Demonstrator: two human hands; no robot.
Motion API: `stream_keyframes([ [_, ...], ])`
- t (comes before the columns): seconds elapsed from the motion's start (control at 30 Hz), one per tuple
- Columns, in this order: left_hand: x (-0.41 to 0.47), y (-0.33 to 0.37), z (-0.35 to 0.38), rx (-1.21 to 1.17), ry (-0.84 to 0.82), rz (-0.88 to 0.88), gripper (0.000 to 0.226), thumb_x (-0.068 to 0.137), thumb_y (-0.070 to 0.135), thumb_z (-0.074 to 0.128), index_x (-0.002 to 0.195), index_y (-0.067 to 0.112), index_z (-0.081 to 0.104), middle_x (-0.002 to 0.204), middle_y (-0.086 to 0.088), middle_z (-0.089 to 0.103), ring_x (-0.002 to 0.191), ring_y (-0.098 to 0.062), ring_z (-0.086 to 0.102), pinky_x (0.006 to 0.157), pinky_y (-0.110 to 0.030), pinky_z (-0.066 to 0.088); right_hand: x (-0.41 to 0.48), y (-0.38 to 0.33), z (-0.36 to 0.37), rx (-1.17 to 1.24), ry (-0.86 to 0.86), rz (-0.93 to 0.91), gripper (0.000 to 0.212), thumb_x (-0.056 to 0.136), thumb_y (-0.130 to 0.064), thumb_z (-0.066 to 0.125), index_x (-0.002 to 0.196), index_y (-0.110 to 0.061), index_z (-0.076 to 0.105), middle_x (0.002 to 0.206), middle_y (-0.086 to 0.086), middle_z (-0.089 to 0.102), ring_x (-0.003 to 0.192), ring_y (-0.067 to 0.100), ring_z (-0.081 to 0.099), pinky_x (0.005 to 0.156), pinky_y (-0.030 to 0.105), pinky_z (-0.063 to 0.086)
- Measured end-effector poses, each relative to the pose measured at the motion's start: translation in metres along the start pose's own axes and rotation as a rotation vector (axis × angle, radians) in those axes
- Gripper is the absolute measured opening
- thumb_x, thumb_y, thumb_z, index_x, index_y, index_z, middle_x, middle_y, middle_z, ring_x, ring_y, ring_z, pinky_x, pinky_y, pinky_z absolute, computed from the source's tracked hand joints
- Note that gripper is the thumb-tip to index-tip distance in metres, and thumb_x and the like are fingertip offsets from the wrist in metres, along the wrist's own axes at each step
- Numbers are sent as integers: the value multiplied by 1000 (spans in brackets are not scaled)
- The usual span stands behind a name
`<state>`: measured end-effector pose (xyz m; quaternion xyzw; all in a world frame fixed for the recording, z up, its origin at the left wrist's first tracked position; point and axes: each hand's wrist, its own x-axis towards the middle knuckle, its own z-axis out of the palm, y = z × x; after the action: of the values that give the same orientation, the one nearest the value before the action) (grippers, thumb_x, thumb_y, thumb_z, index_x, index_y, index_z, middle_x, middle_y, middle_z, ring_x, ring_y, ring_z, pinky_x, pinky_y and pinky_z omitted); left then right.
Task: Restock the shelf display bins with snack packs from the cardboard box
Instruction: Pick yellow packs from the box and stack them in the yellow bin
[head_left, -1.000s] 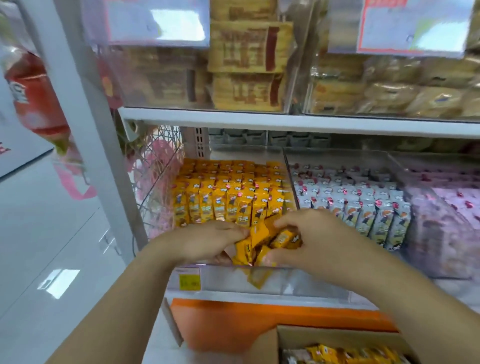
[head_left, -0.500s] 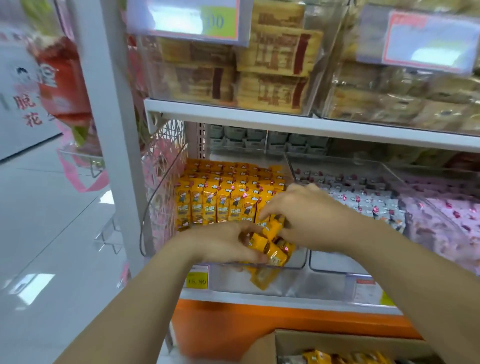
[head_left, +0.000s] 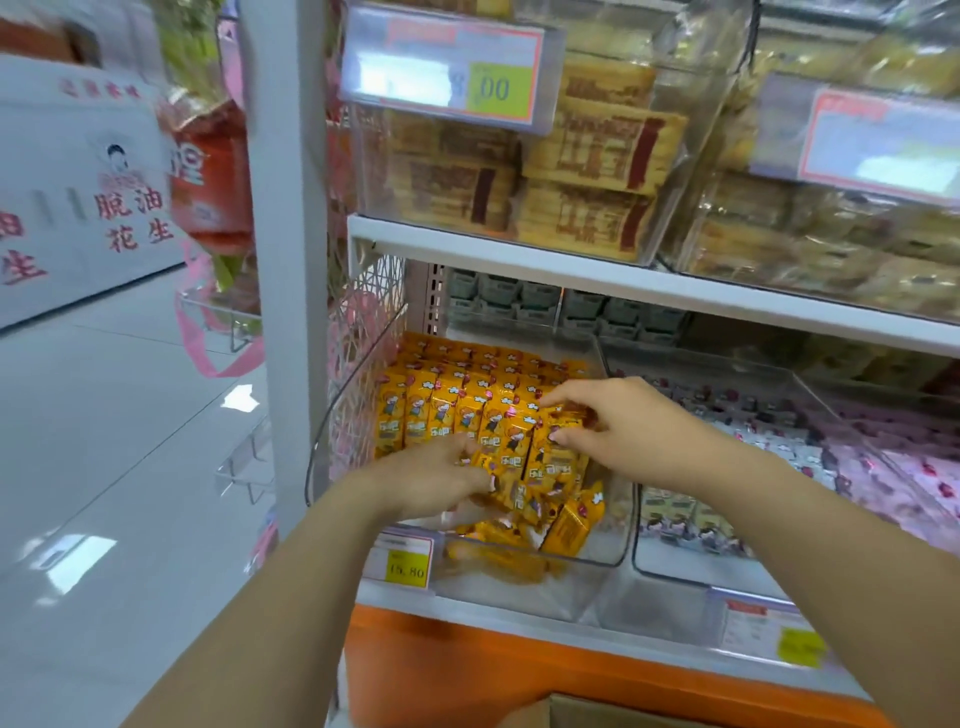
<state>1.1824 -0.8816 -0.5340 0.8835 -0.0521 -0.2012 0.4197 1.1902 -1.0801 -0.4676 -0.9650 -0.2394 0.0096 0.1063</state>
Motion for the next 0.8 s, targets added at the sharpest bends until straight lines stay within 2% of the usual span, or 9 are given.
stream_keyframes([
  [0.07,0,-3,-1,-54,71,-9,40,89,32,56,128,25,47,106,-6,67,99,-17,63,80,-32,48,-4,2,-1,68,35,-1,34,95,-34,54,128,-37,53,118,-10,60,79,14,64,70,21,48],
  [0.13,-3,-4,-3,-139,175,3,26,84,28,61,109,24,53,95,-5,67,90,-16,66,85,-34,50,-9,3,-4,101,96,6,28,94,-35,55,121,-37,57,101,-13,60,68,15,61,57,16,41],
  [0.23,-9,-1,-6,-370,318,26,17,83,22,65,93,18,53,87,-8,64,81,-21,64,82,-37,52,-16,3,-5,178,243,39,13,90,-32,61,104,-33,59,74,-17,51,60,5,50,51,12,35],
  [0.3,-13,1,-7,-622,387,35,12,88,9,62,84,13,51,89,-10,61,79,-22,64,83,-37,52,-19,4,-2,320,367,106,10,86,-28,66,88,-29,56,66,-15,47,55,1,47,50,11,37],
  [0.37,-15,0,-8,-937,372,48,13,89,2,58,84,11,51,96,-12,62,81,-22,68,83,-36,53,-18,1,2,502,452,160,16,83,-24,70,80,-25,54,62,-9,50,48,1,44,48,12,36],
  [0.47,-17,-3,-8,-1248,265,118,12,89,1,56,97,10,54,106,-12,65,87,-22,70,81,-38,54,-10,-11,8,707,420,189,19,81,-19,72,81,-19,53,72,1,61,59,11,58,54,18,42],
  [0.6,-12,-12,-9,-978,207,144,47,81,6,68,125,19,55,106,-5,69,91,-17,66,81,-32,53,12,-32,18,747,258,178,39,79,-19,75,107,-23,49,91,1,64,85,18,67,79,36,54],
  [0.7,-6,-12,-13,-779,229,137,42,86,-5,61,123,11,53,99,-5,70,78,-10,66,62,-15,50,26,-39,26,592,191,141,54,84,-23,70,130,-25,43,85,-7,63,84,12,64,74,29,51],
  [0.8,9,-19,-20,-484,336,115,37,85,-2,64,120,7,54,88,-2,66,69,-8,60,53,-13,45,42,-38,32,521,174,146,39,88,-28,65,123,-25,47,80,-15,57,75,5,58,65,21,45],
])
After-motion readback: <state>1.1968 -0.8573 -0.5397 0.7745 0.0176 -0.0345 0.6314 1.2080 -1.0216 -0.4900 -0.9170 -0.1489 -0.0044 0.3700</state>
